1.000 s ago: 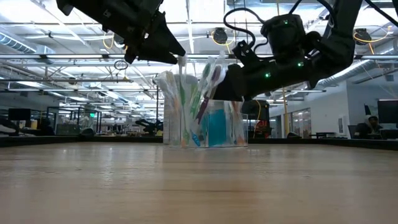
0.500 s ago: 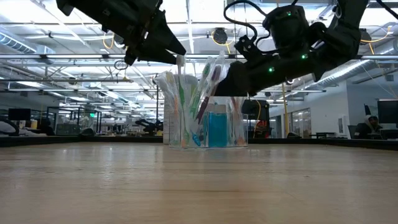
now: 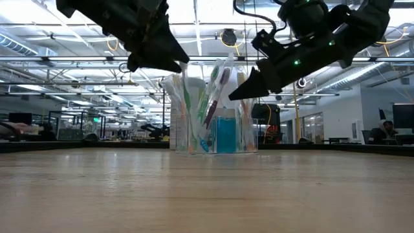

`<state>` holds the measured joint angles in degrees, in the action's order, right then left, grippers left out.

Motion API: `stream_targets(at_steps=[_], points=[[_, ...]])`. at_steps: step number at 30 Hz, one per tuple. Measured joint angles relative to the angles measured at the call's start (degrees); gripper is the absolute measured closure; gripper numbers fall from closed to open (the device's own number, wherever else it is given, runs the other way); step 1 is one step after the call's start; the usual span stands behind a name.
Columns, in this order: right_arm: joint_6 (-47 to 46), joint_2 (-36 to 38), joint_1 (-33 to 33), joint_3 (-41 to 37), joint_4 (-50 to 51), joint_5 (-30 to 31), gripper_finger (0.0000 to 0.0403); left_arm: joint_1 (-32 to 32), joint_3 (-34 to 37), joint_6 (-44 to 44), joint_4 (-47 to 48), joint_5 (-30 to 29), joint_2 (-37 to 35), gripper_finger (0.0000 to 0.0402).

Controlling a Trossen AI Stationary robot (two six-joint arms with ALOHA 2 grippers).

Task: Pick & Place toothbrushing station
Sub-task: Put the purple toothbrush into the transparent organizer

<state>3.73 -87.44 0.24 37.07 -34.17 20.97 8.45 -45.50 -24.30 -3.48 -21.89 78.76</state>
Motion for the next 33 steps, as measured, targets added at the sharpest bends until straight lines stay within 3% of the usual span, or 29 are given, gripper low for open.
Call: stream_targets(at_steps=[11, 20, 25, 31, 33], points=[[-4.74, 1.90, 3.17, -0.03, 11.34, -0.20, 0.0218, 0.00, 0.00, -7.51, 3.76, 2.58, 0.00, 0.0215], [-4.79, 1.90, 3.69, -0.03, 11.34, -0.22, 0.0221, 0.04, 0.00, -0.55, -3.59, -0.44, -2.25, 0.0215], [-4.69, 1.90, 3.69, -0.01, 11.89, -0.24, 0.0221, 0.04, -0.02, 3.77, 2.80, -1.30, -5.52, 0.0215], [-4.96, 1.90, 3.69, -0.01, 12.34, -0.26, 0.0225, 0.13, 0.00, -2.03, 14.71, -1.16, -5.86, 0.0215], [-4.99, 1.90, 3.69, -0.01, 12.41, -0.26, 0.0225, 0.23, 0.00, -4.49, 19.81, 2.54, -5.84, 0.0215]])
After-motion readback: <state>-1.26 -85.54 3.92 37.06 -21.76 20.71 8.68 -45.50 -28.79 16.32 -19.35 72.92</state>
